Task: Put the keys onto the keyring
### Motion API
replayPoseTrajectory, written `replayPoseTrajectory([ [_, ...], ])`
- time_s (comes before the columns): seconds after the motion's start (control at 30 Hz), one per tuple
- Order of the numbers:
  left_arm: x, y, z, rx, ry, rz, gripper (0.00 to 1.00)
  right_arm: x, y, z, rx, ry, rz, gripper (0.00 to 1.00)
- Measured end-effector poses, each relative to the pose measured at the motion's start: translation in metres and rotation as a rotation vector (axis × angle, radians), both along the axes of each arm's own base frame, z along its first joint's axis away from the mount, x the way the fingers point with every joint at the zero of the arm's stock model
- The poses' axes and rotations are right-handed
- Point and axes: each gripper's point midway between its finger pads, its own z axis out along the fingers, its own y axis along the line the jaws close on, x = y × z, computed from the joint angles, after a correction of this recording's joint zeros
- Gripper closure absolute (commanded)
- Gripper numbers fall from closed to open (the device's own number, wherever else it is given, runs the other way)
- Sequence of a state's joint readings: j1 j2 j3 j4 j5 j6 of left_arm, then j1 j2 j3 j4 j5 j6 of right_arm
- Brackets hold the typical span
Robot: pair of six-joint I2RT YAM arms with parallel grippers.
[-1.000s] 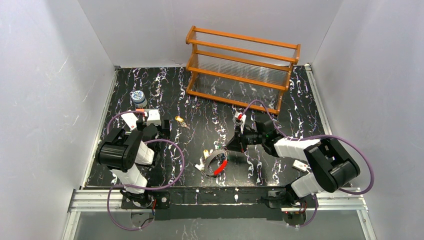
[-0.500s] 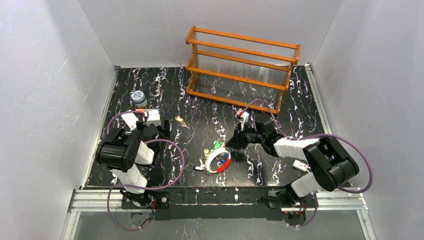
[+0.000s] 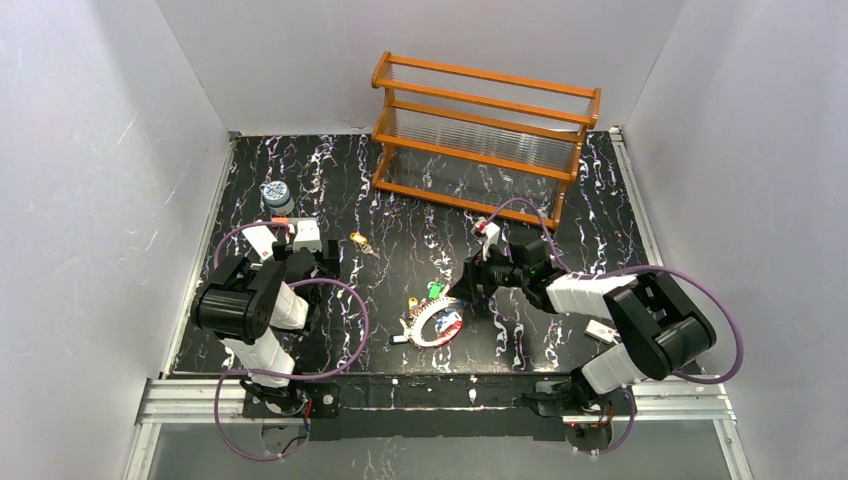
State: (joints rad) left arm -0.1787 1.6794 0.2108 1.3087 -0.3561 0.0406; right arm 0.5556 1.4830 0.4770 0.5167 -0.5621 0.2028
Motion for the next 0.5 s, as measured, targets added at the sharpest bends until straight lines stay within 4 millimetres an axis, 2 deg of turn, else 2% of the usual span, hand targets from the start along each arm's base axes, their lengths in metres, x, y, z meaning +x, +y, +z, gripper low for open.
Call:
replayPoseTrajectory([
  [0.1,0.000,0.000,0.000,0.000,0.000,0.000,0.02,0.000,-0.002,0.005,-0.003,-0.006,-0.009,0.22],
  [0.3,0.000,0.000,0.000,0.000,0.000,0.000,0.02,0.002,-0.004,0.032,0.022,-0.089,-0.015,0.22],
  [0.5,0.000,0.000,0.000,0.000,0.000,0.000,0.02,0.001,-0.006,0.037,0.021,-0.103,-0.014,0.22],
])
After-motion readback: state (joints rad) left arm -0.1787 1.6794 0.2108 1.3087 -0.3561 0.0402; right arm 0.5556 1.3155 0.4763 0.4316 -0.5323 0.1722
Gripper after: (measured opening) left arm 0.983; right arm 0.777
